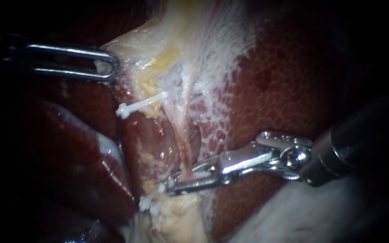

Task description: Going back first clip right tube

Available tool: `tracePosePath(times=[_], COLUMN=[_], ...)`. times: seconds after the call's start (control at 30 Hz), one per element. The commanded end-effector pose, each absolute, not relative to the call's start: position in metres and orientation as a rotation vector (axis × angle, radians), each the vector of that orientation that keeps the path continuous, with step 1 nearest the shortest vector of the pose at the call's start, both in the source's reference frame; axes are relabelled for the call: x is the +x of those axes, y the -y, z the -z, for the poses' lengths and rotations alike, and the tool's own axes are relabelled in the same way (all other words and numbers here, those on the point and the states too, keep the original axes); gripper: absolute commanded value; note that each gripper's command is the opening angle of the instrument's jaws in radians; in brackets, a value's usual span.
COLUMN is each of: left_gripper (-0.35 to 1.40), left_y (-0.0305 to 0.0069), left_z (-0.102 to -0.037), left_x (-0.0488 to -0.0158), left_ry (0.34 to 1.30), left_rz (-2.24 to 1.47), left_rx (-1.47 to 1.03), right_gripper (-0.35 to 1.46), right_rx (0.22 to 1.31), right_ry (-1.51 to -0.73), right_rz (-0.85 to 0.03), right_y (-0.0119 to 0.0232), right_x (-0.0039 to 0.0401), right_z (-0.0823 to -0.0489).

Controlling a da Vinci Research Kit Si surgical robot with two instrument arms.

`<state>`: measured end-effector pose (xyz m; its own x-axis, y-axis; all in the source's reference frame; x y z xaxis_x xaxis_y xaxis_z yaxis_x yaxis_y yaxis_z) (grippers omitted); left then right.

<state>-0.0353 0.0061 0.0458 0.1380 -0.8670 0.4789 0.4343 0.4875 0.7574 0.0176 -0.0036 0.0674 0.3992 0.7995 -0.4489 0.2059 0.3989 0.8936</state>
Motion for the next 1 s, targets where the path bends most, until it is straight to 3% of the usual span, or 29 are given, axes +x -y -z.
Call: tracePosePath(times=[0.03,0.37,0.4,0.5,0.67,0.83,1.0], left_gripper=[-0.35,-0.35,-0.35,-0.35,-0.35,-0.35,-0.35], left_y=[-0.0061,-0.0061,-0.0061,-0.0061,-0.0060,-0.0060,-0.0060], left_z=[-0.0458,-0.0459,-0.0459,-0.0459,-0.0459,-0.0458,-0.0458], left_x=[-0.0353,-0.0353,-0.0353,-0.0353,-0.0353,-0.0353,-0.0353], left_ry=[1.052,1.052,1.052,1.052,1.052,1.052,1.052], left_rz=[1.000,1.000,1.000,1.000,1.000,1.000,1.000], left_rx=[0.502,0.502,0.502,0.502,0.502,0.502,0.502], right_gripper=[-0.35,-0.35,-0.31,0.01,0.33,0.49,0.54], right_rx=[1.131,1.128,1.131,1.115,1.021,0.903,0.831], right_ry=[-1.130,-1.131,-1.130,-1.140,-1.198,-1.249,-1.281], right_rz=[-0.499,-0.501,-0.499,-0.480,-0.377,-0.311,-0.236], right_y=[0.0036,0.0036,0.0036,0.0036,0.0036,0.0035,0.0032], right_x=[0.0176,0.0176,0.0176,0.0177,0.0179,0.0184,0.0185], right_z=[-0.0674,-0.0674,-0.0675,-0.0675,-0.0675,-0.0676,-0.0675])
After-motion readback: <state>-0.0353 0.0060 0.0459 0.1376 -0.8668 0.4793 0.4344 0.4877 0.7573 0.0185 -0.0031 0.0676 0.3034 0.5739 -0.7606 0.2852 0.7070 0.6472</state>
